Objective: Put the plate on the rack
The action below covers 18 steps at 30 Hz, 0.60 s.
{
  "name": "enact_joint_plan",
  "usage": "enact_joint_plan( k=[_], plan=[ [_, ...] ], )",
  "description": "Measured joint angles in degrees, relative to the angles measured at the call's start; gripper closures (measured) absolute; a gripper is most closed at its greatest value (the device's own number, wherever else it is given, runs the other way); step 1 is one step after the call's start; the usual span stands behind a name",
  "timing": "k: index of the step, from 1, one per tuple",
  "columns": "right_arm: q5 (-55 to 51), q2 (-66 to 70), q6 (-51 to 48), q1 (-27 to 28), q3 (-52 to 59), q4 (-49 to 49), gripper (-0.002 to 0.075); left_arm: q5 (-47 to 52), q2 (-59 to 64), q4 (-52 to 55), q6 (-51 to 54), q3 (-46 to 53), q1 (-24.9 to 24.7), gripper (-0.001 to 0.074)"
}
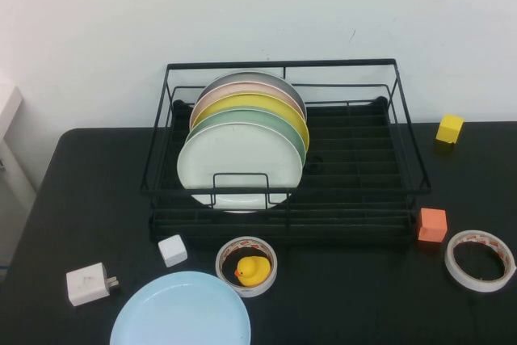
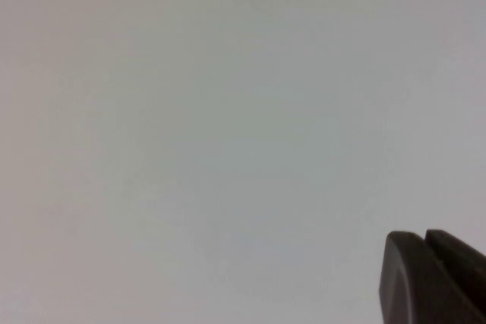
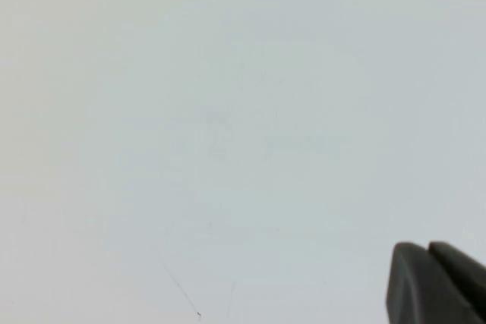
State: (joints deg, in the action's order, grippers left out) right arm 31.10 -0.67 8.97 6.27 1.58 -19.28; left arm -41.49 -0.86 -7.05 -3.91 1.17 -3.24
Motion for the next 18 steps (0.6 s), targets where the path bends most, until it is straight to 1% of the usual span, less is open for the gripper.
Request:
enact_joint_plan(
  k=[2, 3, 5, 8, 10, 12, 15, 18],
  plan=[
    [-1.1, 0.0, 0.3, 0.0, -0.8, 0.0, 0.0728, 1.7, 0.0, 0.8, -6.1, -0.4, 0.0, 0.0737],
    [-2.9, 0.0, 0.4, 0.0, -2.0, 0.0, 0.0728, 5.1, 0.0, 1.5, -8.9, -1.7, 0.0, 0.0737],
    [-7.1, 0.0, 0.7, 0.0, -5.6, -0.4, 0.0728, 15.5, 0.0, 3.8, -11.7, -6.1, 0.0, 0.0737],
    [-14.8, 0.0, 1.9, 0.0, -12.6, -3.8, 0.0728, 33.9, 0.3, 5.1, -14.6, -15.9, 0.0, 0.0737],
    [-19.7, 0.1, 4.2, 0.0, -17.1, -7.4, 0.0728, 45.9, 2.7, 5.4, -15.6, -23.2, 0.0, 0.0737],
    [-23.9, 1.3, 8.3, 0.0, -20.5, -10.7, 0.0728, 54.1, 6.1, 6.3, -15.7, -28.9, 0.0, 0.0737],
    [-30.4, 4.1, 13.5, 0.0, -21.9, -13.4, 0.0728, 63.2, 12.5, 7.0, -15.1, -32.4, 0.0, 0.0737],
    [-36.9, 7.6, 16.0, 0.0, -21.2, -13.4, 0.0728, 67.8, 17.7, 7.0, -14.4, -31.9, 0.0, 0.0737]
  ],
)
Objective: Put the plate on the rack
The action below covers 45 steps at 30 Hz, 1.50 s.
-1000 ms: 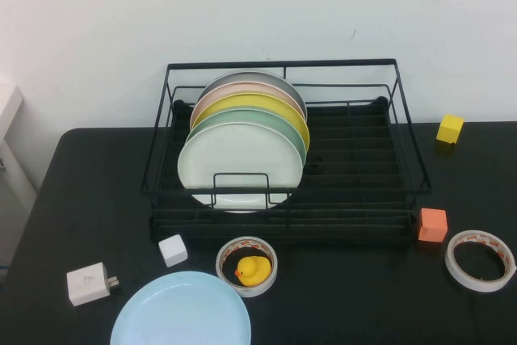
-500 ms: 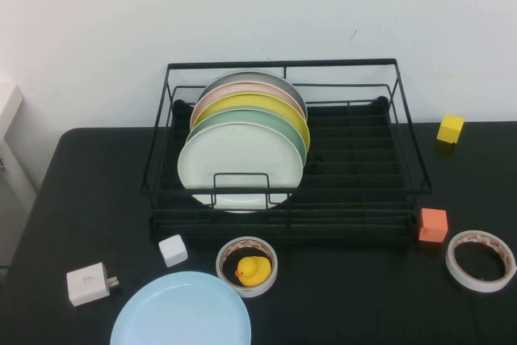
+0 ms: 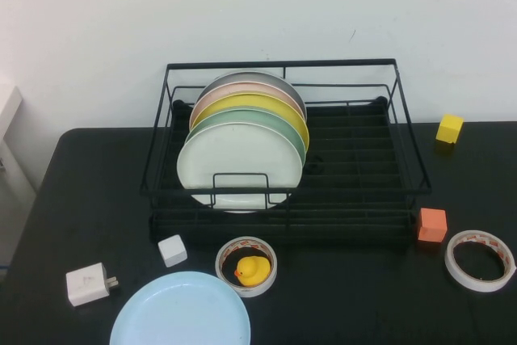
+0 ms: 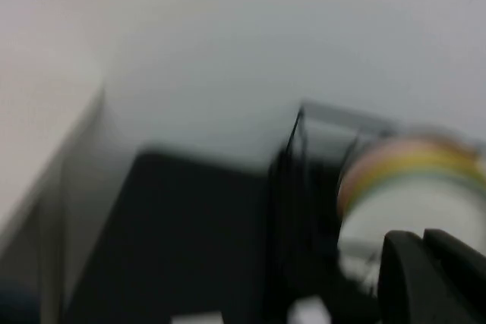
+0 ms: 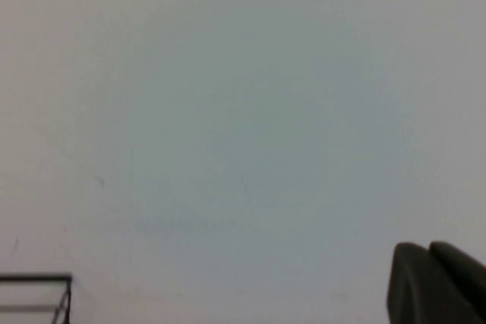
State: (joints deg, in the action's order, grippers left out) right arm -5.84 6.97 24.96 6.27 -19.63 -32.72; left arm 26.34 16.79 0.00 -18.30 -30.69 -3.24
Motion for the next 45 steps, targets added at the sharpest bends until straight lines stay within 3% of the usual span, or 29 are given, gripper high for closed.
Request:
enact_joint_plan(
  k=[8, 11, 16, 22, 29, 32, 38, 45],
  plan=[
    [-9.6, 11.0, -3.7, -2.7, 2.4, 3.2, 0.0728, 15.8, 15.5, -13.1, 3.3, 0.9, -1.2, 0.0737],
    [-14.7, 16.8, -15.1, -6.0, 2.4, 7.9, 0.0728, 17.8, 21.6, -16.7, 4.9, 0.9, -1.2, 0.0737],
    [-19.8, 25.7, -36.3, -11.8, 0.8, 24.2, 0.0728, 21.2, 34.4, -20.2, 8.8, -1.5, -1.2, 0.0737],
    [-20.7, 35.2, -49.6, -15.9, -0.4, 38.2, 0.0728, 19.3, 47.4, -20.4, 12.4, -6.1, -1.2, 0.0737],
    [-18.8, 37.1, -55.3, -16.4, -0.5, 46.4, 0.0728, 10.7, 56.4, -18.9, 13.8, -6.9, -1.2, 0.0728],
    [-18.6, 37.1, -56.2, -16.4, -0.5, 46.8, 0.0728, 9.6, 60.1, -18.5, 13.8, -6.9, -1.2, 0.0645],
    [-18.5, 37.1, -56.6, -16.4, -0.5, 48.2, 0.0728, 4.1, 67.8, -19.3, 14.8, -7.4, -1.2, 0.0364],
    [-17.9, 37.1, -56.6, -16.4, -0.5, 49.3, 0.0728, -1.5, 77.3, -19.5, 17.8, -10.9, -1.2, 0.0304]
  ],
)
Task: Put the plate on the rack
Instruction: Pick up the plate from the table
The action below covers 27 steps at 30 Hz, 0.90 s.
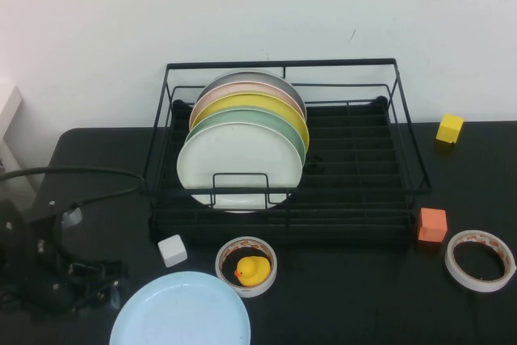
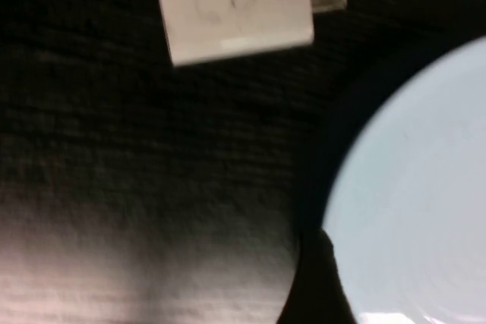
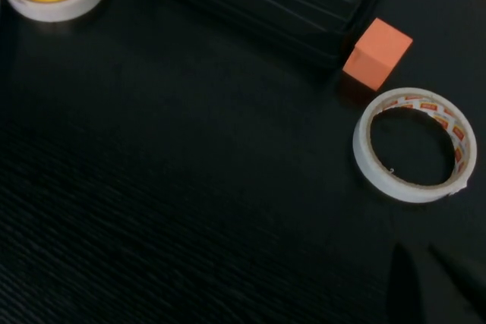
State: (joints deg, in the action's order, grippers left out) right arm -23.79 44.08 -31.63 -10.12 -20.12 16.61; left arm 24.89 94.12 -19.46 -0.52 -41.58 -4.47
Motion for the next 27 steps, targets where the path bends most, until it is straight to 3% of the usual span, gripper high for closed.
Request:
enact_joint_plan(
  k=[7, 17, 27],
  plan=[
    [0.1, 0.0, -0.5, 0.0, 0.0, 0.4, 0.0728, -5.5, 6.8, -0.8, 1.4, -0.3, -0.1, 0.0301],
    [0.6, 0.0, -0.7, 0.0, 0.0, 0.4, 0.0728, -13.2, 14.5, -1.4, 5.3, -0.7, -5.1, 0.0305],
    [-0.2, 0.0, -0.7, 0.0, 0.0, 0.5, 0.0728, -17.0, 18.3, -1.4, 6.2, -0.8, -5.3, 0.0395]
  ],
)
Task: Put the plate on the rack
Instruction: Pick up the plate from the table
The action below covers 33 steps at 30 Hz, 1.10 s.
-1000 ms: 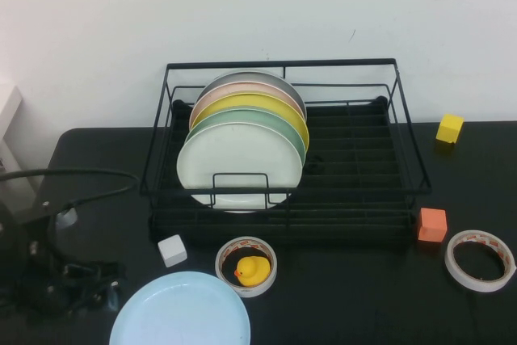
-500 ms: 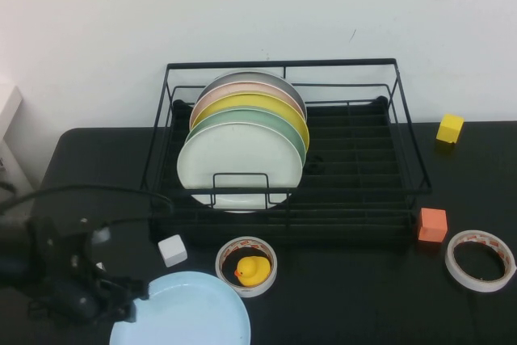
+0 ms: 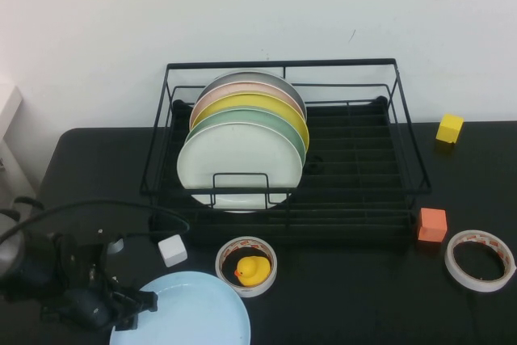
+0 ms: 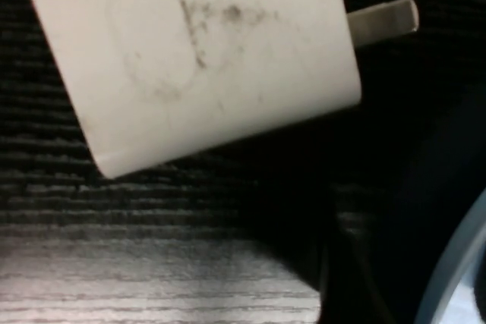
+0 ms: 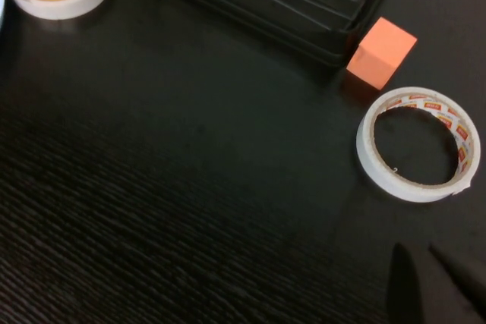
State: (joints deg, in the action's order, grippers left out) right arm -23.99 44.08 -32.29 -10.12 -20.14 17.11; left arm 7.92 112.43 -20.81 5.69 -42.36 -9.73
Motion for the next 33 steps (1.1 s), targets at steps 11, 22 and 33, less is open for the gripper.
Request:
enact_joint_plan(
  k=[11, 22, 33],
  plan=[
    [0.0, 0.0, 0.0, 0.0, 0.0, 0.4, 0.0728, 5.4, 0.3, -5.5, 0.1, -1.6, 0.0, 0.0695],
    [-1.7, 0.0, -0.4, 0.0, 0.0, 5.8, 0.0728, 23.7, -5.2, -6.1, 1.7, -6.3, 0.0, 0.0731],
    [-1.8, 0.0, -0.5, 0.0, 0.0, 7.9, 0.0728, 31.1, -18.8, -4.9, 2.2, -6.3, 0.0, 0.0731]
  ],
)
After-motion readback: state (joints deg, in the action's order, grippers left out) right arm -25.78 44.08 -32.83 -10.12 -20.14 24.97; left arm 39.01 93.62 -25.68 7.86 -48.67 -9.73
